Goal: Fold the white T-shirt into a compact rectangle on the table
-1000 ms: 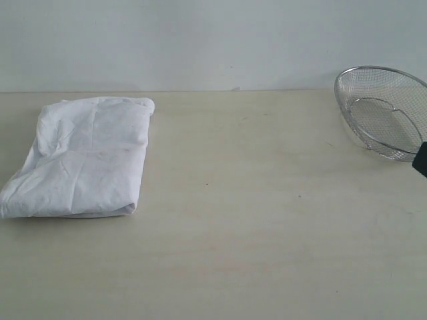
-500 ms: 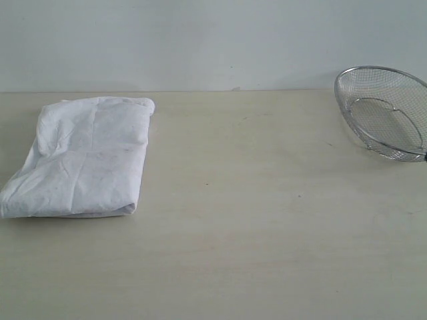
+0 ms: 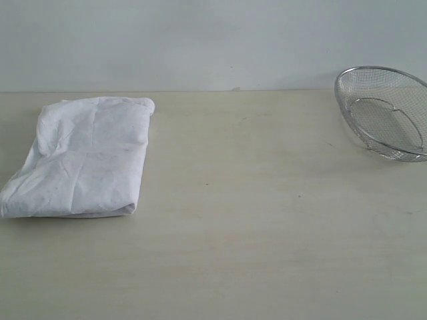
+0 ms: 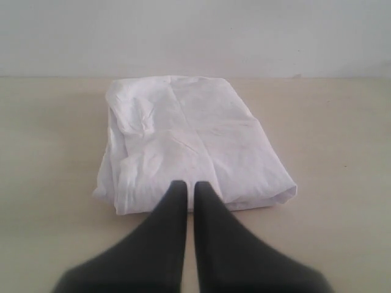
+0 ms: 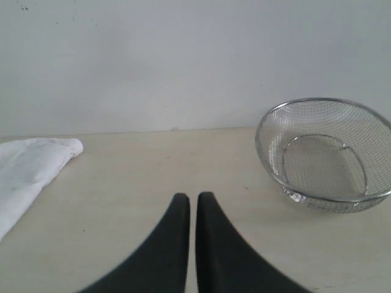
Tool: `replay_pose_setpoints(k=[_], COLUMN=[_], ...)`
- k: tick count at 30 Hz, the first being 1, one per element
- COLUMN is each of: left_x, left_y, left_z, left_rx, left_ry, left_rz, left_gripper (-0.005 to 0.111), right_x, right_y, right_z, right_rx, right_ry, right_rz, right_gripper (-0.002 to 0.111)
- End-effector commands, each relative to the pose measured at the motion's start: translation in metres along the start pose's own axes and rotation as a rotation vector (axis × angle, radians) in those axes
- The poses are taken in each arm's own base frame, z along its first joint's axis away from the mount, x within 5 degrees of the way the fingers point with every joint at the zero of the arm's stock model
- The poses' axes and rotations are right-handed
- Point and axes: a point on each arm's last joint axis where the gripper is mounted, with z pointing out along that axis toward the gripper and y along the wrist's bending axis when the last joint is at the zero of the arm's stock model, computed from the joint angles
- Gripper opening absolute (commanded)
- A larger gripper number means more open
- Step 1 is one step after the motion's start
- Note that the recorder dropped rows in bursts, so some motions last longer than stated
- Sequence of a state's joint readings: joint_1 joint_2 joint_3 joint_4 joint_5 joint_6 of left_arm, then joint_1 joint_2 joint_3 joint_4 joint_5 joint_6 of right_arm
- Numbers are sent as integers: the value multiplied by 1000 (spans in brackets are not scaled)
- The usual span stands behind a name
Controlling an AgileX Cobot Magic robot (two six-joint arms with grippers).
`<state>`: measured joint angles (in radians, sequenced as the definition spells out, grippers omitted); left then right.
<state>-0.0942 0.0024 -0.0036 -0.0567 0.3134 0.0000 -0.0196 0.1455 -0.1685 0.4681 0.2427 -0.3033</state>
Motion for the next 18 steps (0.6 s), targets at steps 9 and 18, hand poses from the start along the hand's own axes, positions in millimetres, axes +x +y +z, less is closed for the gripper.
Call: replay_pose_setpoints(k=[9, 18], left_x=[1, 1], left_y=[0, 0], left_z=[0, 0], left_rx=[-5, -5], left_ry=[2, 2], left_rz=[-6, -6], left_gripper=[5, 5], right_x=[49, 56], right_y=[-8, -7], right_z=[-2, -2], right_rx=[14, 2], right_ry=[52, 112], right_rz=[-93, -84], right_gripper=[0, 0])
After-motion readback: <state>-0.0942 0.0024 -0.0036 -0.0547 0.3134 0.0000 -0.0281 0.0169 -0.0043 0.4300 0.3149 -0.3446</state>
